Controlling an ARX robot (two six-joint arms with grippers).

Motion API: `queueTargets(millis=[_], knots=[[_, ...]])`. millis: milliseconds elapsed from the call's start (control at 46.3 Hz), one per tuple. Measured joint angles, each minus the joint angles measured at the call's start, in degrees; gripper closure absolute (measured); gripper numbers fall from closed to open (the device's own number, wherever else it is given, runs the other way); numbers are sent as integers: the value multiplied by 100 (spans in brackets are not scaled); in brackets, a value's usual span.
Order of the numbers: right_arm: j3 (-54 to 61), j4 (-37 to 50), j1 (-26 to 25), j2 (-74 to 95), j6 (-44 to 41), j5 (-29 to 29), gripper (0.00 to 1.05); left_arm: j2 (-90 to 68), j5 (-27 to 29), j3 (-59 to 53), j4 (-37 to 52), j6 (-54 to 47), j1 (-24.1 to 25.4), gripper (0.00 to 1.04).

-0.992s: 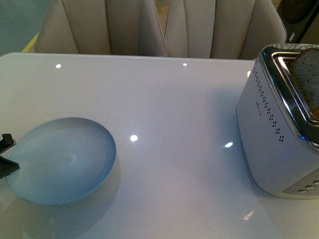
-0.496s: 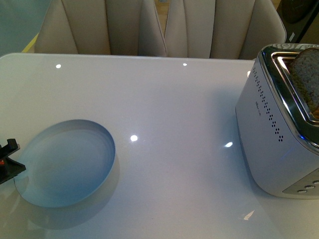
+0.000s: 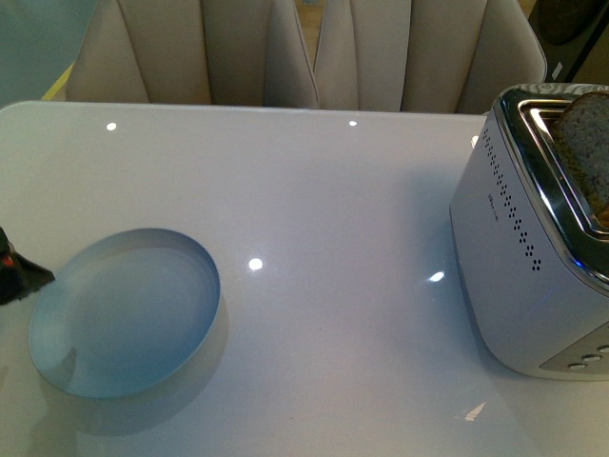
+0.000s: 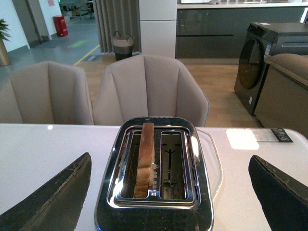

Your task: Left arm holds plate, right arm toasts bread

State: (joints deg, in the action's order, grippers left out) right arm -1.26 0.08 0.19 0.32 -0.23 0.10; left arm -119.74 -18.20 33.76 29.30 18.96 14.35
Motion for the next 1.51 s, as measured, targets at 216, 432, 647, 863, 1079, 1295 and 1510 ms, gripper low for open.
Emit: queueTargets(millis=[216, 432, 647, 863, 1079, 1295, 1510], knots=[[0, 0, 0, 0, 0, 0, 9, 2020, -4, -107, -240, 374, -363, 7], [0, 0, 0, 0, 0, 0, 9, 3856, 243, -114, -793, 765, -916, 7], [0, 0, 0, 0, 0, -4, 9, 5222, 1523, -623, 127, -129, -1423, 22], [0, 0, 0, 0, 2, -4, 9, 6741, 1818, -1014, -2, -1652, -1425, 67], [0, 0, 0, 0, 2, 0, 9, 7291, 1816, -1812, 120, -1784, -1429, 102], [0, 0, 0, 0, 2, 0, 9, 7799, 1821, -2306, 142, -1816, -1429, 102], [0, 0, 0, 0, 2, 0, 9, 8275, 1821, -2638, 9, -1829, -1429, 102]])
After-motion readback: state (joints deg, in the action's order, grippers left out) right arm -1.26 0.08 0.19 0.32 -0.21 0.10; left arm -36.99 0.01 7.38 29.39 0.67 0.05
